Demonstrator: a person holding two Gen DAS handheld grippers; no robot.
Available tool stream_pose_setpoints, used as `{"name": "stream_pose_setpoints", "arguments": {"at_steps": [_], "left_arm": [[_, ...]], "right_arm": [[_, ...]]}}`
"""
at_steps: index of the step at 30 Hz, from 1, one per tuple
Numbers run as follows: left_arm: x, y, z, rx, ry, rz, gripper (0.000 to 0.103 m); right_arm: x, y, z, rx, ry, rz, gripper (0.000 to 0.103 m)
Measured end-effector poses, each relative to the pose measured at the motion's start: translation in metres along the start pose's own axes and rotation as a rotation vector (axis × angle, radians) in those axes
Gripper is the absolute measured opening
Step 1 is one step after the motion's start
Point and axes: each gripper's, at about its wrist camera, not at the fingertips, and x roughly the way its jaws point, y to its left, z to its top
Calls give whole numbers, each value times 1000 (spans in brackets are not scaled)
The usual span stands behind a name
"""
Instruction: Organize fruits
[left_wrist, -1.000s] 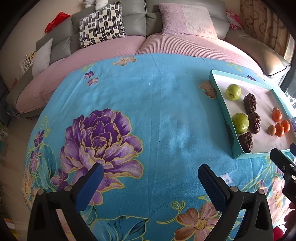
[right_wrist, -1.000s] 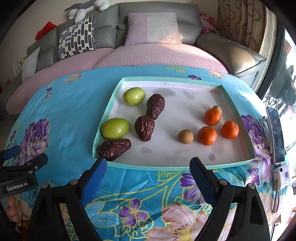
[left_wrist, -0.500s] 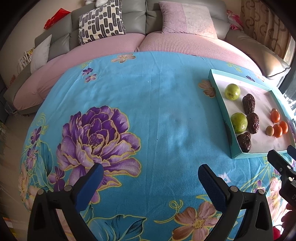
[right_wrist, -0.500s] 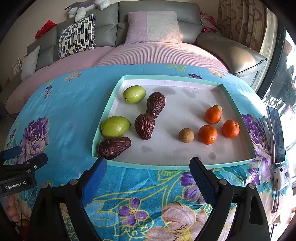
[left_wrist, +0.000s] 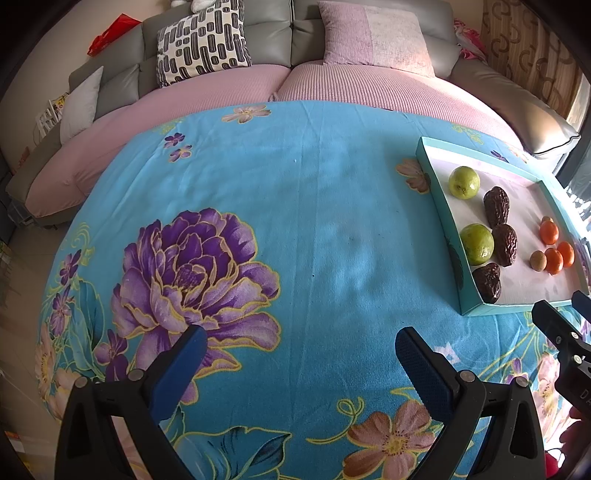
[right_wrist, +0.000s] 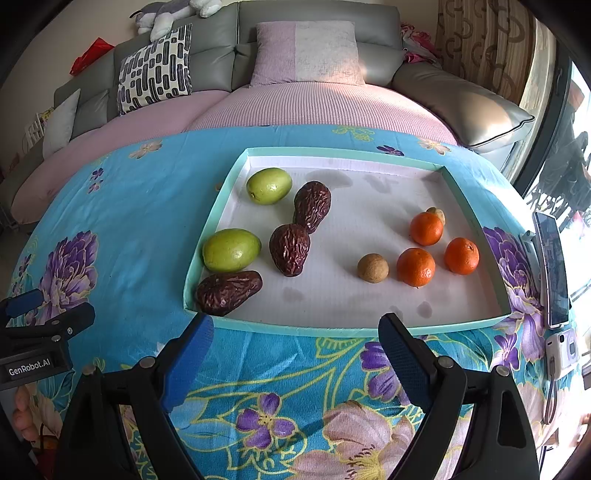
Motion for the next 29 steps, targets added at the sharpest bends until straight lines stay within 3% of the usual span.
{"name": "stream_pose_setpoints", "arguments": {"at_steps": [29], "left_arm": [[-1,0,1,-4,1,2,103]], "right_arm": [[3,2,-2,-7,6,1,91]]}}
